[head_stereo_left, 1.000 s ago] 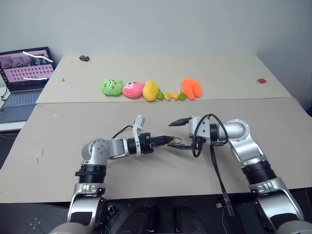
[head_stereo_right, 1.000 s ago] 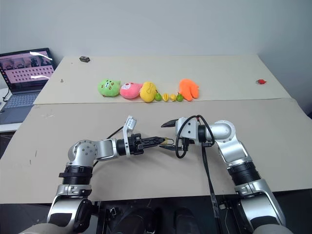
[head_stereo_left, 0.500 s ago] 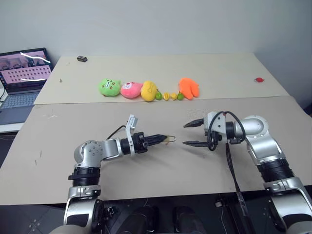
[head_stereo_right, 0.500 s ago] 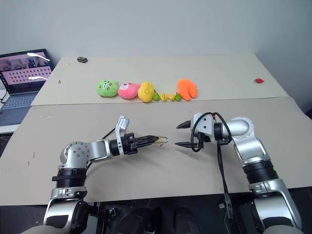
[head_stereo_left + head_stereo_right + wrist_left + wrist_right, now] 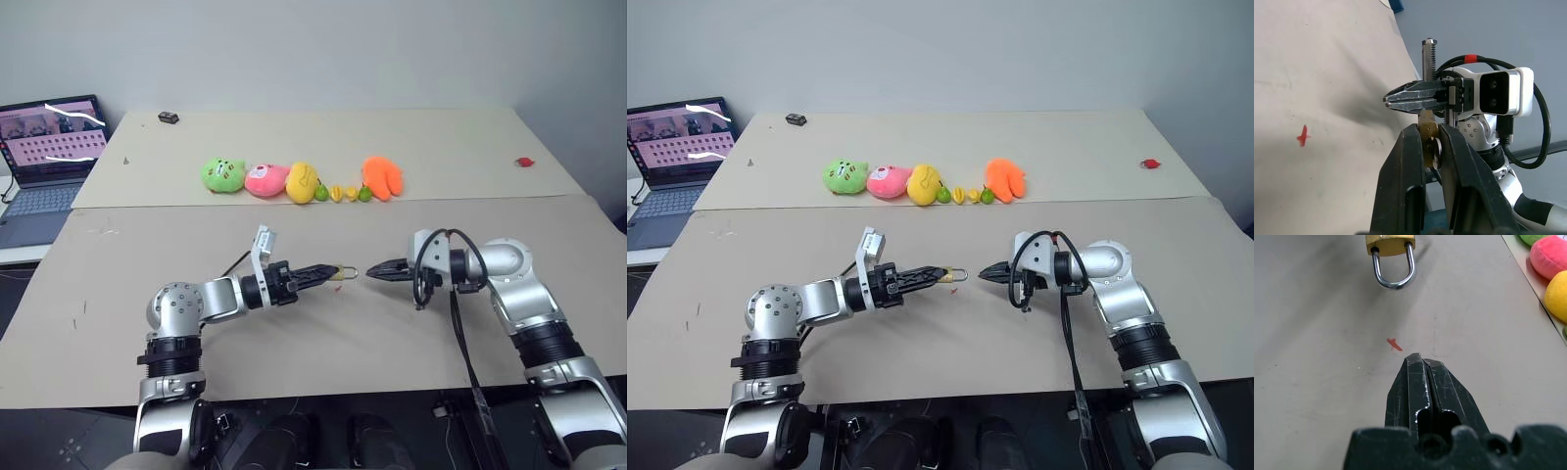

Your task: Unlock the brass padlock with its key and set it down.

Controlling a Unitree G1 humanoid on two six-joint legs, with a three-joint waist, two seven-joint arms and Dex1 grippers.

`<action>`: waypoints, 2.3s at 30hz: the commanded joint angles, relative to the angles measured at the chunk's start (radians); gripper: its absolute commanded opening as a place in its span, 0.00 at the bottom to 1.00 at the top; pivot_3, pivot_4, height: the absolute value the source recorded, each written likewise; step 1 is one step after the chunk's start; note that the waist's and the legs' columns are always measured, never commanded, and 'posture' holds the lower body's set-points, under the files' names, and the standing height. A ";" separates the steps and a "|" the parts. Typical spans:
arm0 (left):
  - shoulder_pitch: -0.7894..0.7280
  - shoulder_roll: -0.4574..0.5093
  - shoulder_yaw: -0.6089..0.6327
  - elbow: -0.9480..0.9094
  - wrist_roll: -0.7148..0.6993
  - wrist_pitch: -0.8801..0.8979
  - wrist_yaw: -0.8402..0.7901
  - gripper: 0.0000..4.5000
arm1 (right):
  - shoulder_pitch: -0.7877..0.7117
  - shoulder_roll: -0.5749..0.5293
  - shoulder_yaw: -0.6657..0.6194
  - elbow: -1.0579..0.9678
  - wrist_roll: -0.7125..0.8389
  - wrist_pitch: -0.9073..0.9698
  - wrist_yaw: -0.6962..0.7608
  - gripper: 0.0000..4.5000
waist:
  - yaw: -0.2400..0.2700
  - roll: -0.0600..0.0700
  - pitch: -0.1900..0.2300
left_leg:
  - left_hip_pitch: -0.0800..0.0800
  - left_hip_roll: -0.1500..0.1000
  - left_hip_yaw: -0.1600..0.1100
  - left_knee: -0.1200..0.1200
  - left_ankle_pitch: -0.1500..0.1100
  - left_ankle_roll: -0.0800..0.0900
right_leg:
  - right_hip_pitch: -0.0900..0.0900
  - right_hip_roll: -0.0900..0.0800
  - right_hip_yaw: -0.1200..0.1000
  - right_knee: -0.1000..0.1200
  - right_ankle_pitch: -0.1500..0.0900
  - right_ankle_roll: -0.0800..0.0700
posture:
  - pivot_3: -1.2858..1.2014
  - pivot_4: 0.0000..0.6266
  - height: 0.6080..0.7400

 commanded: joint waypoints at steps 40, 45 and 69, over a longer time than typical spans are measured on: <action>-0.008 0.009 0.000 -0.008 -0.023 -0.008 -0.002 0.00 | -0.056 -0.002 -0.003 -0.225 0.148 0.267 0.090 0.02 | 0.002 0.000 0.000 | -0.002 0.000 0.000 0.000 -0.001 0.001 | 0.000 0.000 0.000 -0.001 0.000 0.000 | 0.52 0.24 1.00; -0.012 0.008 0.009 -0.005 -0.028 -0.009 0.008 0.00 | -0.031 0.005 0.012 -0.222 0.133 0.245 0.092 0.02 | 0.002 0.000 0.000 | -0.002 0.000 0.000 0.000 -0.001 0.001 | 0.000 0.000 0.000 -0.001 0.000 0.000 | 0.52 0.24 1.00; -0.023 0.014 0.008 0.012 -0.031 -0.016 0.010 0.00 | -0.074 -0.045 -0.032 -0.149 0.142 0.242 0.128 0.02 | 0.004 0.000 0.000 | -0.001 0.000 0.000 0.000 0.000 0.001 | 0.000 0.000 0.000 -0.002 0.000 0.001 | 0.52 0.24 1.00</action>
